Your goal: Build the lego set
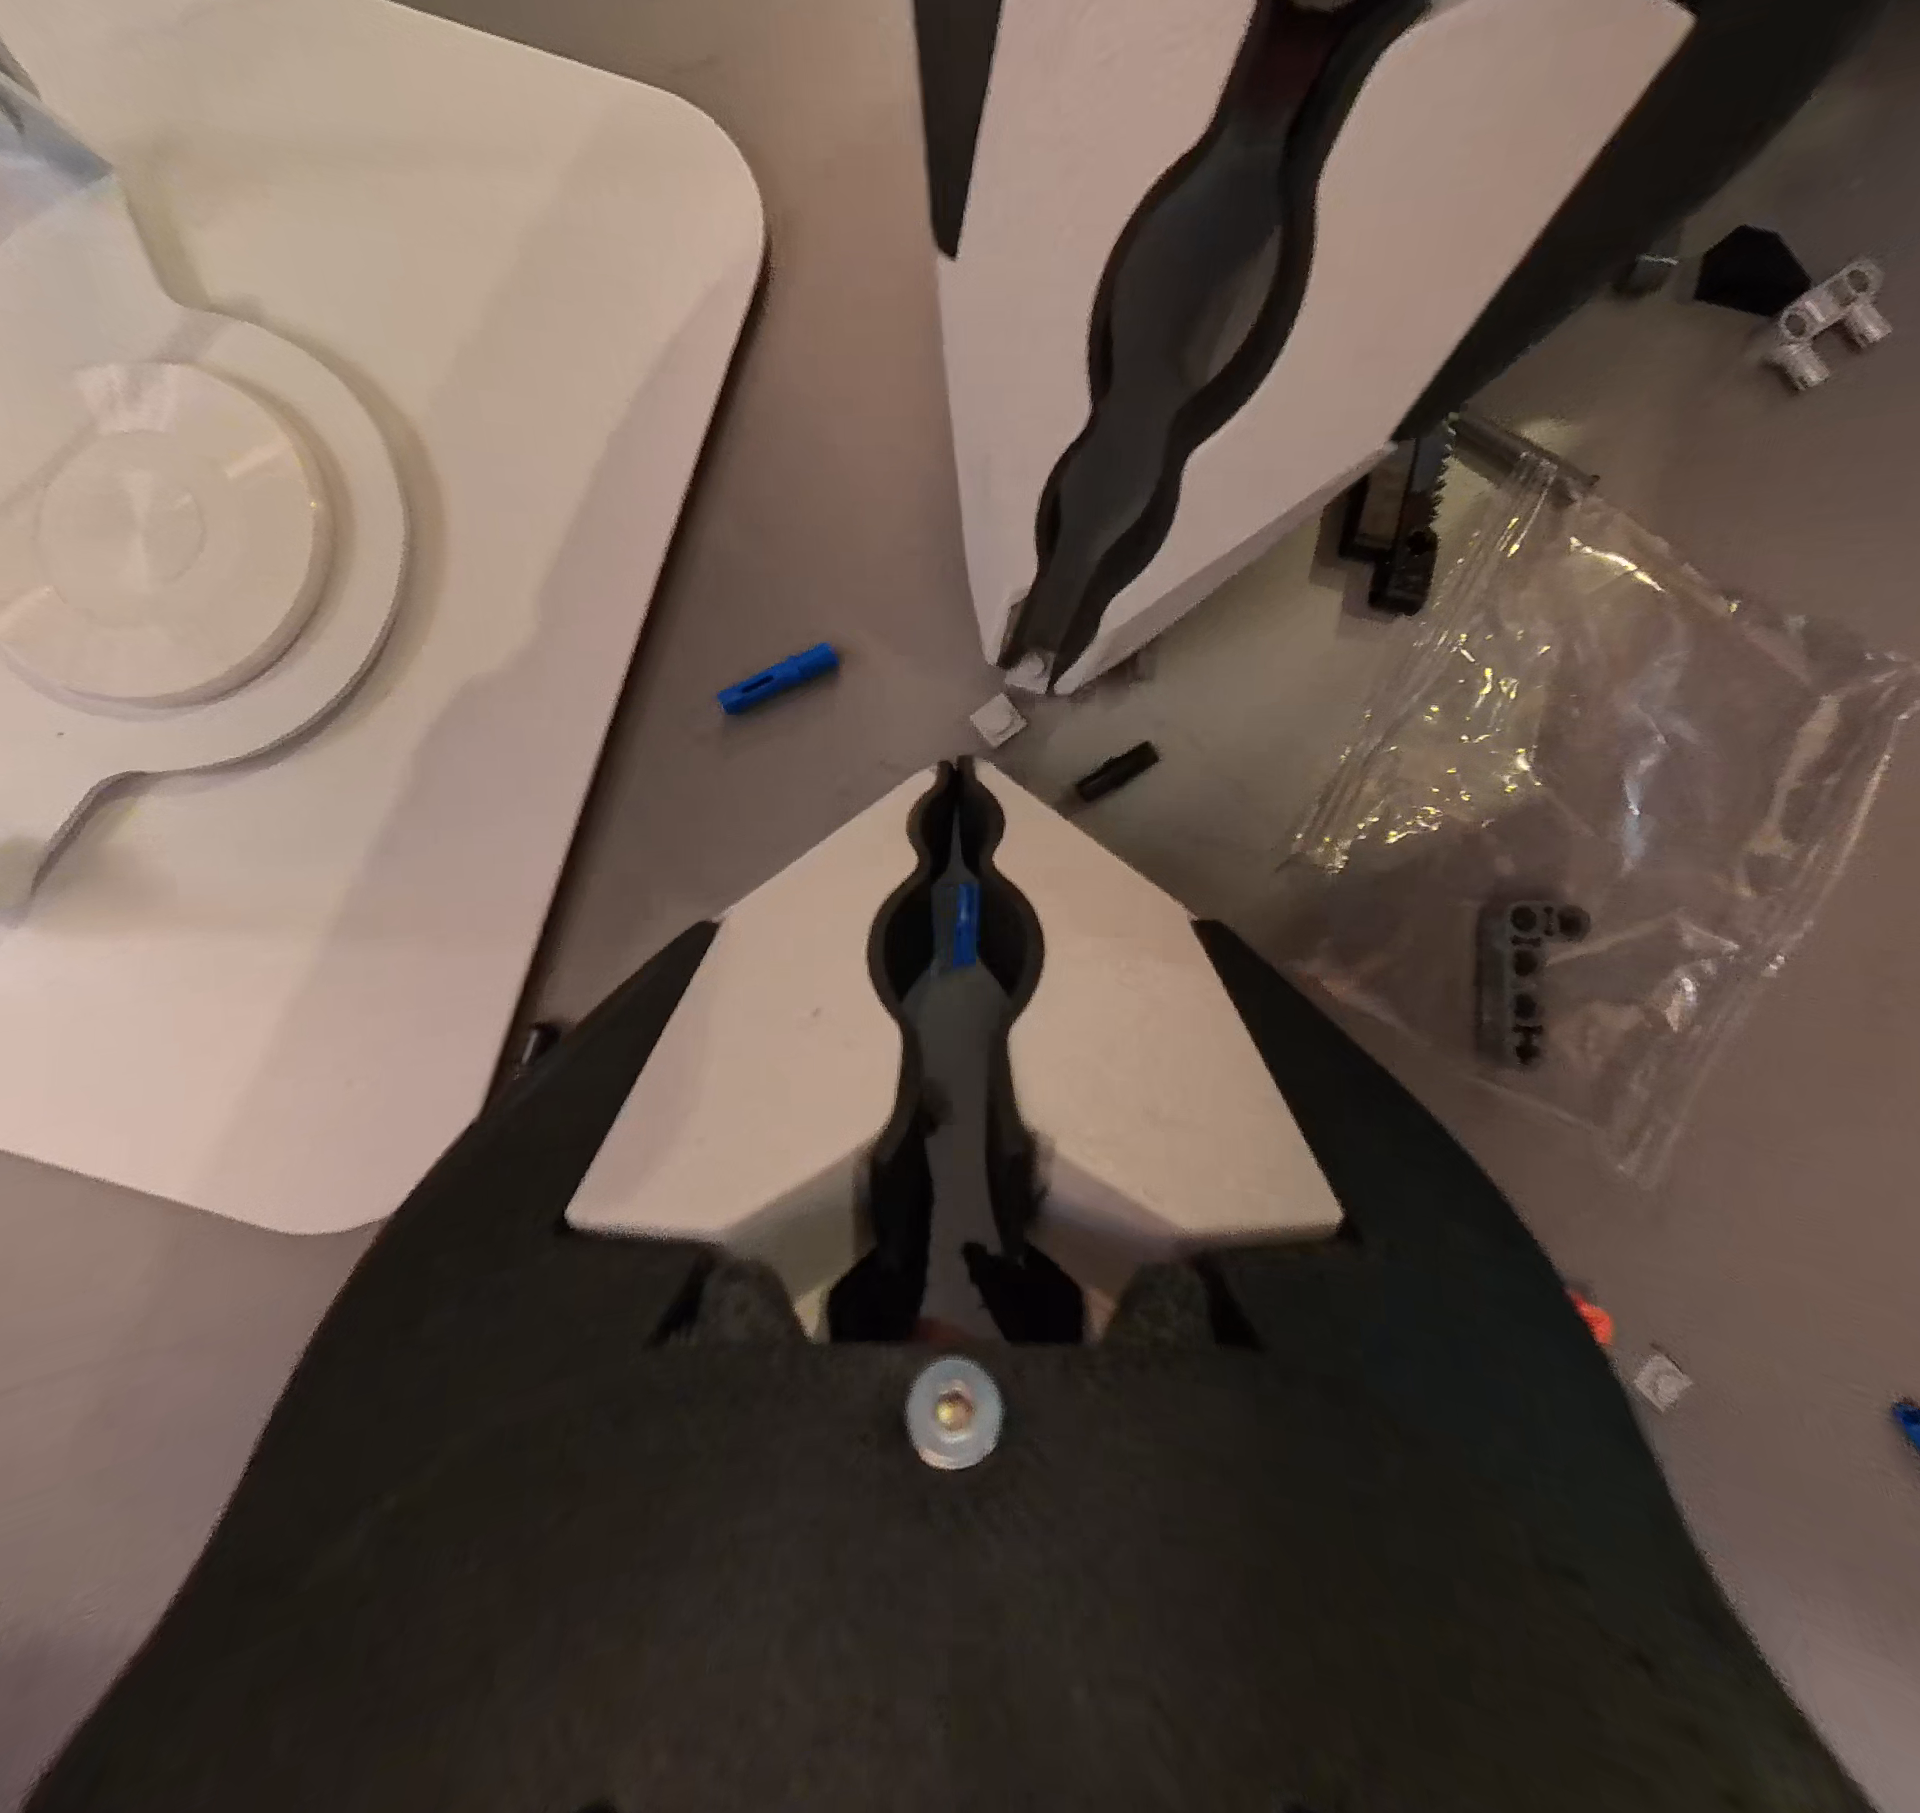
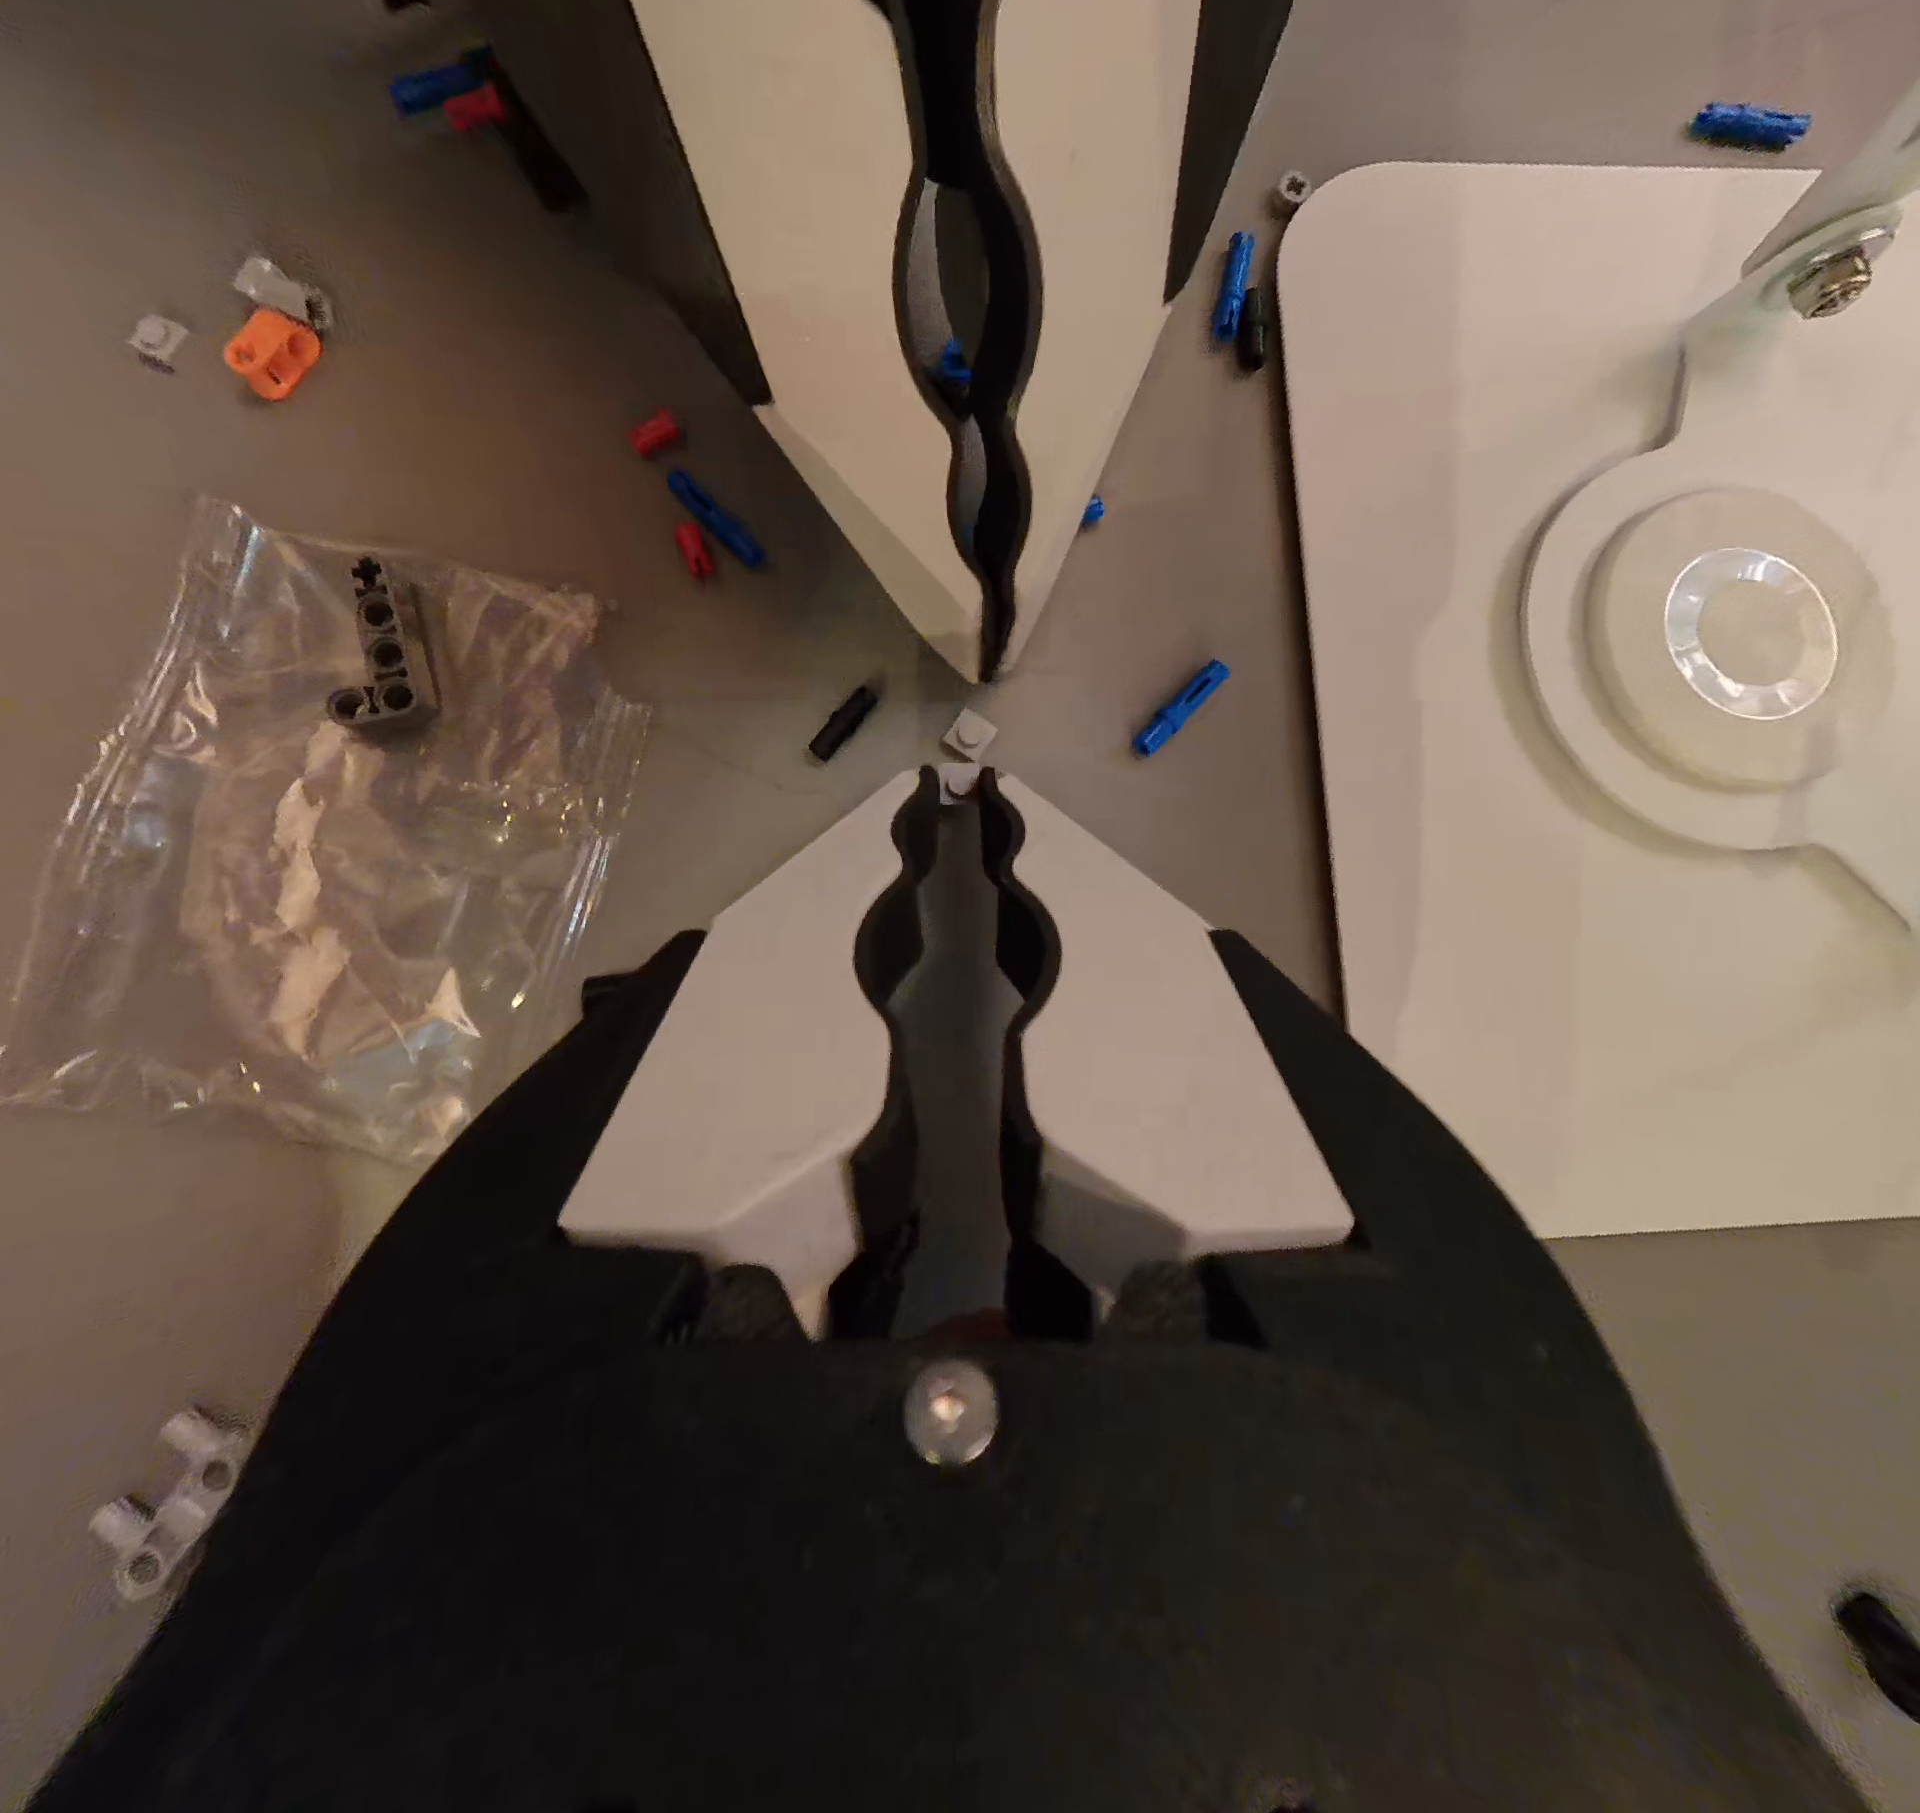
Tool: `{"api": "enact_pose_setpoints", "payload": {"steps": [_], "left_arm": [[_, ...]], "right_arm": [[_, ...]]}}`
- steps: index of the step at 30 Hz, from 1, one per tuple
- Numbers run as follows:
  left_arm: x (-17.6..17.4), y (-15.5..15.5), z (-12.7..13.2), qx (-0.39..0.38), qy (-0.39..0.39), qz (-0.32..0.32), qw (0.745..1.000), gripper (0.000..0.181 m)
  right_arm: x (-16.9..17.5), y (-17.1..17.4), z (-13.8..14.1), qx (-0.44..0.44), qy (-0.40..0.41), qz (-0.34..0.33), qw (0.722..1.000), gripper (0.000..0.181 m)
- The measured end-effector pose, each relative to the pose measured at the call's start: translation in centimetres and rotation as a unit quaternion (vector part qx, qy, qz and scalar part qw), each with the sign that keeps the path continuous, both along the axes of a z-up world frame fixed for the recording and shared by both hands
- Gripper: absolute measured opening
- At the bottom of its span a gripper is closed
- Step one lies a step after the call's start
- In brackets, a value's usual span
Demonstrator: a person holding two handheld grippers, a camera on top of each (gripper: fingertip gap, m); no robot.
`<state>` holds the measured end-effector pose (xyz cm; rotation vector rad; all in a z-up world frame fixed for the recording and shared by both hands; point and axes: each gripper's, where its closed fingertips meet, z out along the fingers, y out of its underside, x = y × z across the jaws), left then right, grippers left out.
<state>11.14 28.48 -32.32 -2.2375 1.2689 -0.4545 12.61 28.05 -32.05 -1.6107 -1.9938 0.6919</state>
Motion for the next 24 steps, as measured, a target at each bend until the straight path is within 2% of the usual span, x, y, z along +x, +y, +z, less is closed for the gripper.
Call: {"api": "enact_pose_setpoints", "payload": {"steps": [8,17,24], "left_arm": [[0.5,0.3,-0.3,0.004,0.010,-0.010,1.000,0.000],[0.3,-0.3,-0.3,-0.002,0.003,0.004,1.000,0.000],[0.5,-0.5,-0.2,-0.002,0.002,0.003,1.000,0.000]], "right_arm": [[-0.7,0.0,0.1,-0.018,0.023,-0.048,0.998,0.005],[-1.1,-0.4,0.7,-0.022,0.029,-0.064,0.997,0.005],[-1.1,-0.4,0.0,-0.006,0.011,-0.077,0.997,0.005]]}}
